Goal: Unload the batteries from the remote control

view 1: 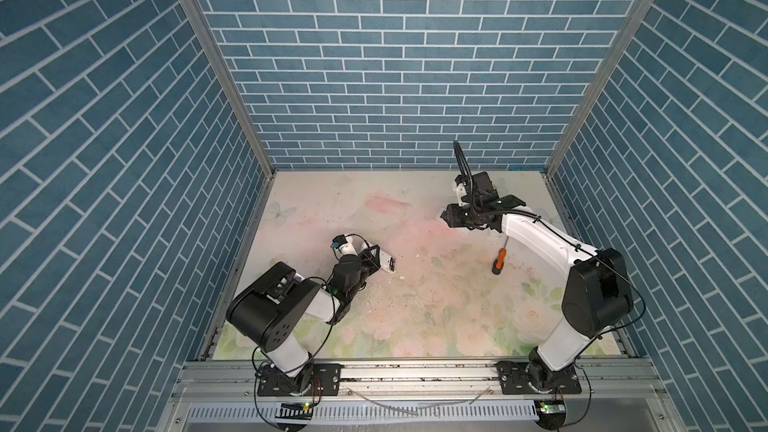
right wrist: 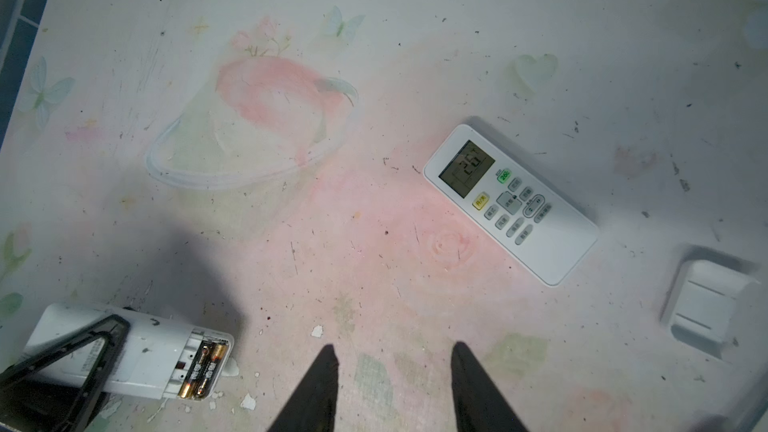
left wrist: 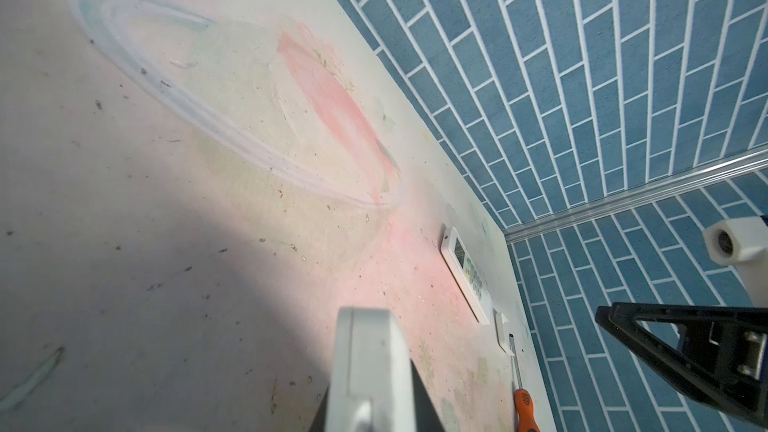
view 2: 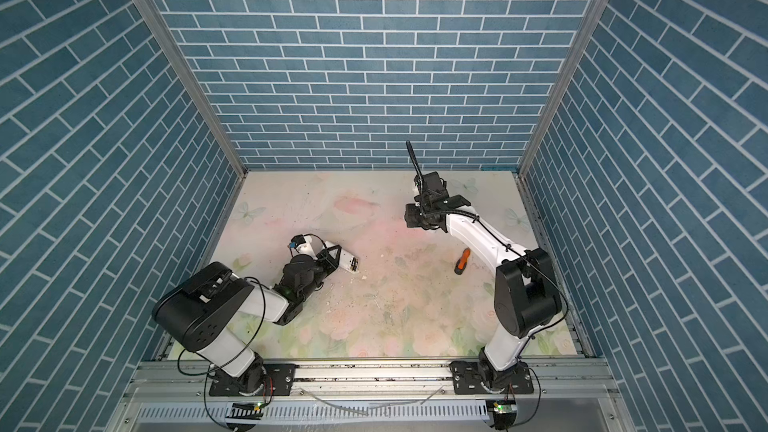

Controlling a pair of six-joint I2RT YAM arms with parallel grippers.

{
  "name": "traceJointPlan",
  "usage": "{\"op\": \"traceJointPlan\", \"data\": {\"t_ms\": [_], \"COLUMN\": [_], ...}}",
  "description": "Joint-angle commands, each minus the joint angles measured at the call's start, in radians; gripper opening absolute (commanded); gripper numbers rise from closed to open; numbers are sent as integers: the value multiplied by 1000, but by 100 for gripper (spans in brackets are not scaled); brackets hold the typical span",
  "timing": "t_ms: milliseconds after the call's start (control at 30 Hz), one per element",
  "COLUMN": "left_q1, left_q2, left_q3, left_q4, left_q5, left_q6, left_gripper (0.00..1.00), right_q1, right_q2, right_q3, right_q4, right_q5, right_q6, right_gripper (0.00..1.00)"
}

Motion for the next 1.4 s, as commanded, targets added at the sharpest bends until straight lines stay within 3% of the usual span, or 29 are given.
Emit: {"op": "traceJointPlan", "data": {"t_ms": [0,200,467,1000,1367], "left_q1": [-7,-10,-10,-10,-11], "left_q2": [21,37,33,71,25], "left_q3": [-9,-20,-32,-58,-50], "left_q4": [66,88,78,107,-54], "left_q5": [-9,-13,-9,1,12], "left_q6": [15,10,12,10,52], "left_gripper": [6,10,23,33,43], "right_q1": [6,6,6,7,14], "right_q2": [-35,-39,-36,-44,-53], "right_q3": [-25,-23,-21,-27,-37], "right_q4": [9,10,16,19,30], "right_q5": [-3,-1,-4,-11,-10], "right_q6": [24,21,27,37,41], "right_gripper": [46,46,46,46,46]}}
